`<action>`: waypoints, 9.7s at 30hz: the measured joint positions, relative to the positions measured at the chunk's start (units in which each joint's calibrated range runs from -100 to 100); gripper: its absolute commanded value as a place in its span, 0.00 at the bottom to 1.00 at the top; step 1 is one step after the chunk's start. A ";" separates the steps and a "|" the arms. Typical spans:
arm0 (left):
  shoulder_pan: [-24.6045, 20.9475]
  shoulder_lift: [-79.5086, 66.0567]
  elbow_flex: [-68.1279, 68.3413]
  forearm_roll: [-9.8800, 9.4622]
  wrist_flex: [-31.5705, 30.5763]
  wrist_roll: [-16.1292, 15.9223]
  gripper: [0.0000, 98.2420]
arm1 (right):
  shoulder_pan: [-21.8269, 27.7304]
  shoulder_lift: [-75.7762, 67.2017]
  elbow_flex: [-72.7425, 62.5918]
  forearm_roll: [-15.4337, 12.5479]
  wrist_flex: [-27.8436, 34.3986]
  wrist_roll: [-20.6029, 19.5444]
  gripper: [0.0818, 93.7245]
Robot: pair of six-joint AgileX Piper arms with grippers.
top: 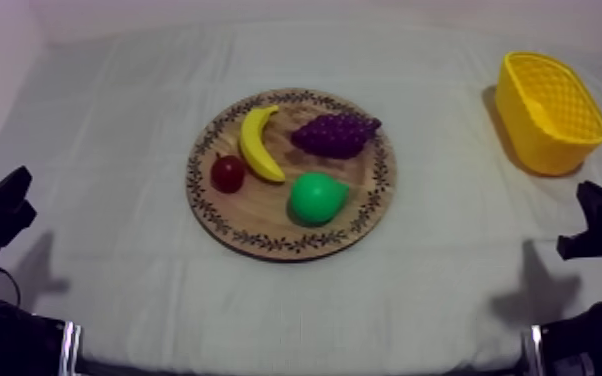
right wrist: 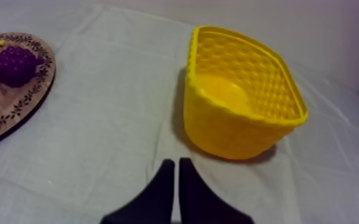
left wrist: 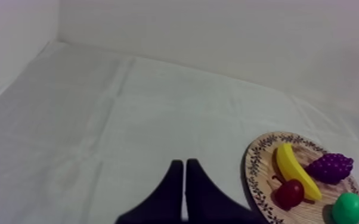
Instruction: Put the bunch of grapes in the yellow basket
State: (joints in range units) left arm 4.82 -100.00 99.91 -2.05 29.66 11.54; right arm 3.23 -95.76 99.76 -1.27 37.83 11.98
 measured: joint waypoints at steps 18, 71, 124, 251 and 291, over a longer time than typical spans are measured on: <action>0.00 0.00 0.00 0.00 0.00 0.00 0.00 | 0.00 0.00 0.00 0.00 0.00 0.00 0.00; 0.00 0.00 0.00 0.00 0.00 0.00 0.00 | 0.19 0.00 0.00 0.00 -0.07 -2.61 0.00; 0.00 0.00 0.00 0.00 0.00 -0.03 0.00 | -18.11 49.78 -49.89 8.86 12.82 -1.12 0.00; 0.00 0.00 0.00 0.00 0.06 0.01 0.00 | -28.17 143.11 -113.59 5.86 38.54 16.50 0.53; 0.00 0.00 0.00 0.00 -0.02 0.01 0.00 | -16.73 110.64 -100.05 10.94 26.51 -1.02 0.31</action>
State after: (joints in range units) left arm 4.82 -100.00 99.91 -2.05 29.64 11.55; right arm -13.50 14.88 -0.30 9.66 64.33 10.95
